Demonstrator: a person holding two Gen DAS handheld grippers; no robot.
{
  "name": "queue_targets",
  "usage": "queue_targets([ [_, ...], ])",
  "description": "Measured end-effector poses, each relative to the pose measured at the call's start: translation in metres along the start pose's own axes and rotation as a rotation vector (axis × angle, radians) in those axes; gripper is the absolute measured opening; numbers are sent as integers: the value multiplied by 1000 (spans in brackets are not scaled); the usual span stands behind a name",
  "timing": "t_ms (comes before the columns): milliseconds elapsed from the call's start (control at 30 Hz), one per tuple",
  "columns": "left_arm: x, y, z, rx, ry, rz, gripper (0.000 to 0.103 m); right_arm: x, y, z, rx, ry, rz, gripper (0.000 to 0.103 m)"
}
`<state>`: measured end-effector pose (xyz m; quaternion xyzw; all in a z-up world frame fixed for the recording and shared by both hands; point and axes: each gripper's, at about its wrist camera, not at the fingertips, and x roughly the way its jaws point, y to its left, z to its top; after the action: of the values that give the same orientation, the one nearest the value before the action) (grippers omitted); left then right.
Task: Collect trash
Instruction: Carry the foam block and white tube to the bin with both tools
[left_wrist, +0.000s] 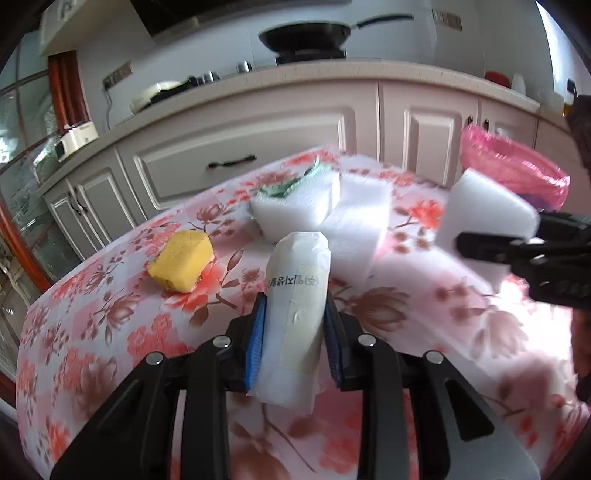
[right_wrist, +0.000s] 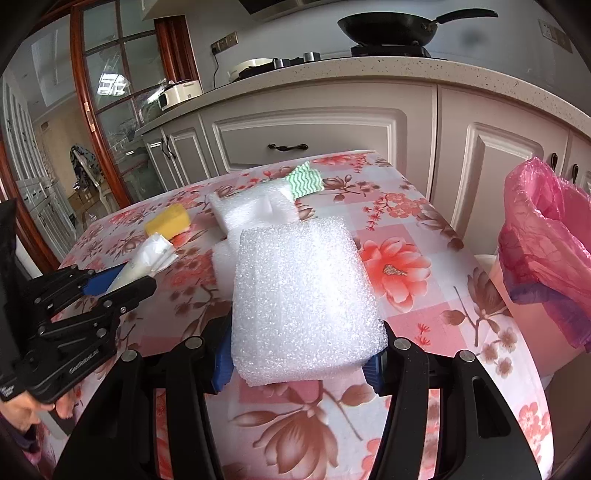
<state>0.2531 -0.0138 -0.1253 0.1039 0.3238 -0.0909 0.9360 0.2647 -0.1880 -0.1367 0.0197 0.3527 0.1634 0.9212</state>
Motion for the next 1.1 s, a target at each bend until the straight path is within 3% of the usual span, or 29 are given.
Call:
queue_targets([
  [367, -40, -16, -20, -102, -46, -3, 29, -24, 12, -18, -37, -21, -25, 53],
  [600, -63, -25, -14, -139, -110, 0, 29, -40, 2, -21, -28, -53, -79, 53],
  [833, -71, -43, -1, -118, -147, 3, 29, -61, -13, -18, -10, -119, -154, 53],
  [1100, -65, -75, 16, -56, -160, -49, 29, -89, -37, -14, 29, -185, -219, 53],
])
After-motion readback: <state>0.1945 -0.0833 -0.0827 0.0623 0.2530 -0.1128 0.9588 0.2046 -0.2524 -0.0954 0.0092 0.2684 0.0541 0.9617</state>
